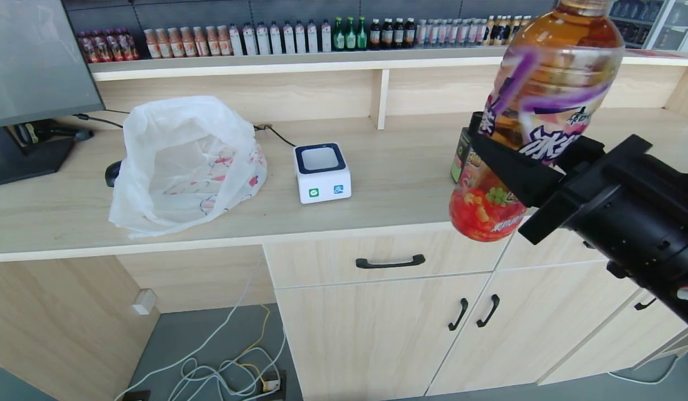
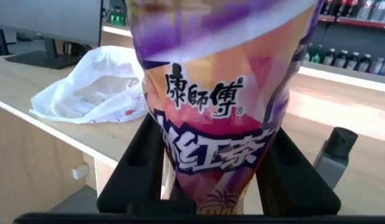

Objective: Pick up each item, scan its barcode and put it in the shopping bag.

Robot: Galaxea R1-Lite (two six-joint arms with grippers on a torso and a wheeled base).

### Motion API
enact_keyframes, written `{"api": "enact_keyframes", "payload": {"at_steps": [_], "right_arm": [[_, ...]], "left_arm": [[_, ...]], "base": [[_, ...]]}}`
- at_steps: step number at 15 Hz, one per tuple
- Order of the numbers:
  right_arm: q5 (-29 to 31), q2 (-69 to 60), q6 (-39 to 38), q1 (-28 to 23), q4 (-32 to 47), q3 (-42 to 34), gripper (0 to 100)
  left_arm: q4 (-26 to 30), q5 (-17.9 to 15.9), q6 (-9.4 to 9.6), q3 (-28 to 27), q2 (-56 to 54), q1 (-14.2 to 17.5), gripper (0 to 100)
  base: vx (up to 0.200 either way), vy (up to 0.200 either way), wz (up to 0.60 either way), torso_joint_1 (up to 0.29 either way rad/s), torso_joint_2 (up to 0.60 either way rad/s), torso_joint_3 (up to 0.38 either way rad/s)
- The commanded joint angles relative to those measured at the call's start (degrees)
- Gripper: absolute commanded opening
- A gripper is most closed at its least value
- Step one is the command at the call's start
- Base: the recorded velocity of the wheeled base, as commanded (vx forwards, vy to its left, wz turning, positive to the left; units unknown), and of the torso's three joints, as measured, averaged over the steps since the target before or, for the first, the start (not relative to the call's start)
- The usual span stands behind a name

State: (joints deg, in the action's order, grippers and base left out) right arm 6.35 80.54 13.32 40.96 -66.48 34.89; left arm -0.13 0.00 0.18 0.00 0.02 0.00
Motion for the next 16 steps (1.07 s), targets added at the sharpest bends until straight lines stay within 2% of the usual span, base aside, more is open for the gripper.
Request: {"api": "enact_keyframes", "payload": {"at_steps": [1,5,8,10,12,16], "right_arm": [[-0.46,-5.05,-6.47,-4.84,6.62,3.43,0],[-2.22,-5.05,-17.54,-11.69,8.56,2.38,0],[-2.22,-5.22,-22.55,-16.97,7.15,-0.26,0],[-2.22,-4.61,-21.94,-19.16,6.89,-0.7,0],[-2.31,-1.97,-17.37,-20.13,6.89,1.32,0],[-3.45,0.76,-13.06,-19.95,6.62,1.67,0]], "left_arm": [[-0.04,0.0,-0.01,0.0,-0.02,0.0,100],[-0.04,0.0,0.43,0.0,-0.02,0.0,100],[-0.04,0.0,0.52,0.0,-0.02,0.0,100],[-0.04,0.0,0.61,0.0,-0.02,-0.09,100],[-0.04,0.0,0.34,0.0,-0.02,0.0,100],[-0.04,0.0,0.26,0.0,-0.02,0.0,100]], "base": [[0.0,0.0,0.0,0.0,0.0,0.0],[0.0,0.0,0.0,0.0,0.0,0.0],[0.0,0.0,0.0,0.0,0.0,0.0],[0.0,0.0,0.0,0.0,0.0,0.0],[0.0,0.0,0.0,0.0,0.0,0.0],[0.0,0.0,0.0,0.0,0.0,0.0]]}}
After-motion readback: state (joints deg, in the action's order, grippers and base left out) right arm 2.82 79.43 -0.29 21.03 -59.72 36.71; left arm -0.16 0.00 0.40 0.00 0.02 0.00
